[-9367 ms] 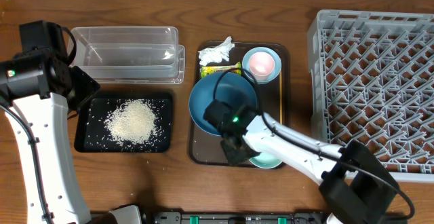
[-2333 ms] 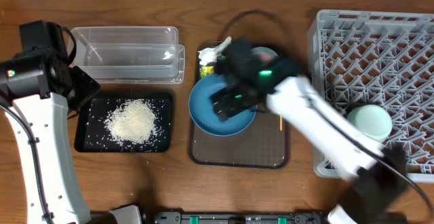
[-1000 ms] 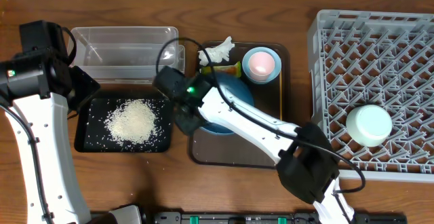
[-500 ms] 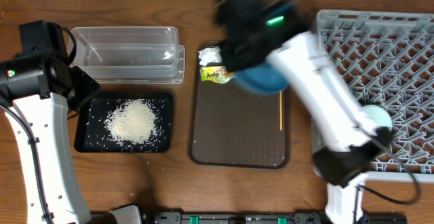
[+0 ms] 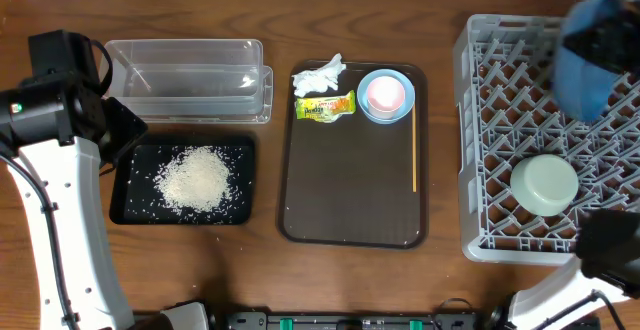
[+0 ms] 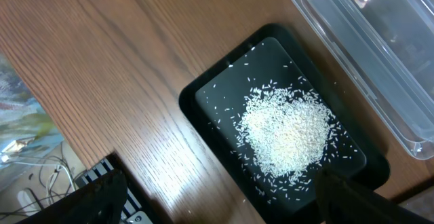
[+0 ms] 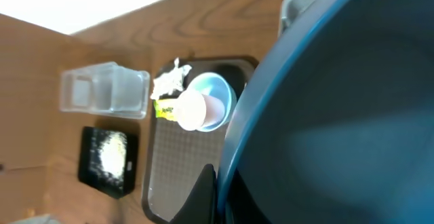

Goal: Sort waste into correct bins and load items into the dishwasher rack
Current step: 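Lift the blue plate and carry it toward the dish rack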

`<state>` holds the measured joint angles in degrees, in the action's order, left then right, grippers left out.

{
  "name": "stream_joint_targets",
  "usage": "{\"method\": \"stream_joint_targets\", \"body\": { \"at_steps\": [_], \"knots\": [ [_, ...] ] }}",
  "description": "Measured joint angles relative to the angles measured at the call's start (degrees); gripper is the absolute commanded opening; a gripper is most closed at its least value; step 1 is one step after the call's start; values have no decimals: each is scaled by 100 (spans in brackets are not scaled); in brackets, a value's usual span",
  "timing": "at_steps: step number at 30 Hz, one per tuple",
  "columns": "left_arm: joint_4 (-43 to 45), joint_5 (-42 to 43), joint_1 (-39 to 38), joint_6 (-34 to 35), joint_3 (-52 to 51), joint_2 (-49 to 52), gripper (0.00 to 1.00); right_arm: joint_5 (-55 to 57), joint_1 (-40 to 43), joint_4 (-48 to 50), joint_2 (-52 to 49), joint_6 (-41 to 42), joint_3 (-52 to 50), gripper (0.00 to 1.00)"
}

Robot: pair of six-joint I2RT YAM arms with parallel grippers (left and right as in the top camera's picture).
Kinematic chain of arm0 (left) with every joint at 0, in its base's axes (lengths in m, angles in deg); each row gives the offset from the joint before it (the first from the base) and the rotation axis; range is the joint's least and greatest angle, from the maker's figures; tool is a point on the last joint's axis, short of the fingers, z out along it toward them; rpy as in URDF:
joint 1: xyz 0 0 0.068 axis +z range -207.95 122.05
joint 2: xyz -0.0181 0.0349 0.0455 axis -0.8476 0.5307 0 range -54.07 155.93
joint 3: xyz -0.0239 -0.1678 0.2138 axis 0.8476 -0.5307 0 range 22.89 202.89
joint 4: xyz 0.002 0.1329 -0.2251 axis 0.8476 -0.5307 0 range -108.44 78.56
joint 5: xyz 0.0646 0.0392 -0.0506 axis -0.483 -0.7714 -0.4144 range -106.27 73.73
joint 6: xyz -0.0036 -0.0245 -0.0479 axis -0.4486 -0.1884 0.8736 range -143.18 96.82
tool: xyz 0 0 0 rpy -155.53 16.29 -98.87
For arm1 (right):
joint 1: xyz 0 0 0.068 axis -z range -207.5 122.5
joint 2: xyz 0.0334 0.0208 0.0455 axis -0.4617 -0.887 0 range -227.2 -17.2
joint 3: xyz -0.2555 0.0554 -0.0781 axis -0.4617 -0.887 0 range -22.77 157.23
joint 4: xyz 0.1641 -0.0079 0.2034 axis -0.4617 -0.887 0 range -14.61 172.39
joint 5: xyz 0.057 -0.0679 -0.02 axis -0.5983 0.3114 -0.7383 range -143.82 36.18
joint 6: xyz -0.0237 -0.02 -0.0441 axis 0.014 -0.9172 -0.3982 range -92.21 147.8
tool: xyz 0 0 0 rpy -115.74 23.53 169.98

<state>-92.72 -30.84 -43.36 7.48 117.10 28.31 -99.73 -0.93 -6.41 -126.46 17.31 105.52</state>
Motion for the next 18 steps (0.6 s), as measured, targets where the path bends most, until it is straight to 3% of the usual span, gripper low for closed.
{"method": "stream_joint_targets", "body": {
  "at_steps": [6,10,18],
  "knots": [
    [2,-2,0,0,0,0,90,-1646,1198,922,-9,-922,-1329,1],
    [0,0,0,0,0,0,90,-2815,1735,2194,-22,-1132,-2387,1],
    [0,-2,0,0,0,0,90,-3790,2149,4631,-33,-31,-3556,1]
  ]
}}
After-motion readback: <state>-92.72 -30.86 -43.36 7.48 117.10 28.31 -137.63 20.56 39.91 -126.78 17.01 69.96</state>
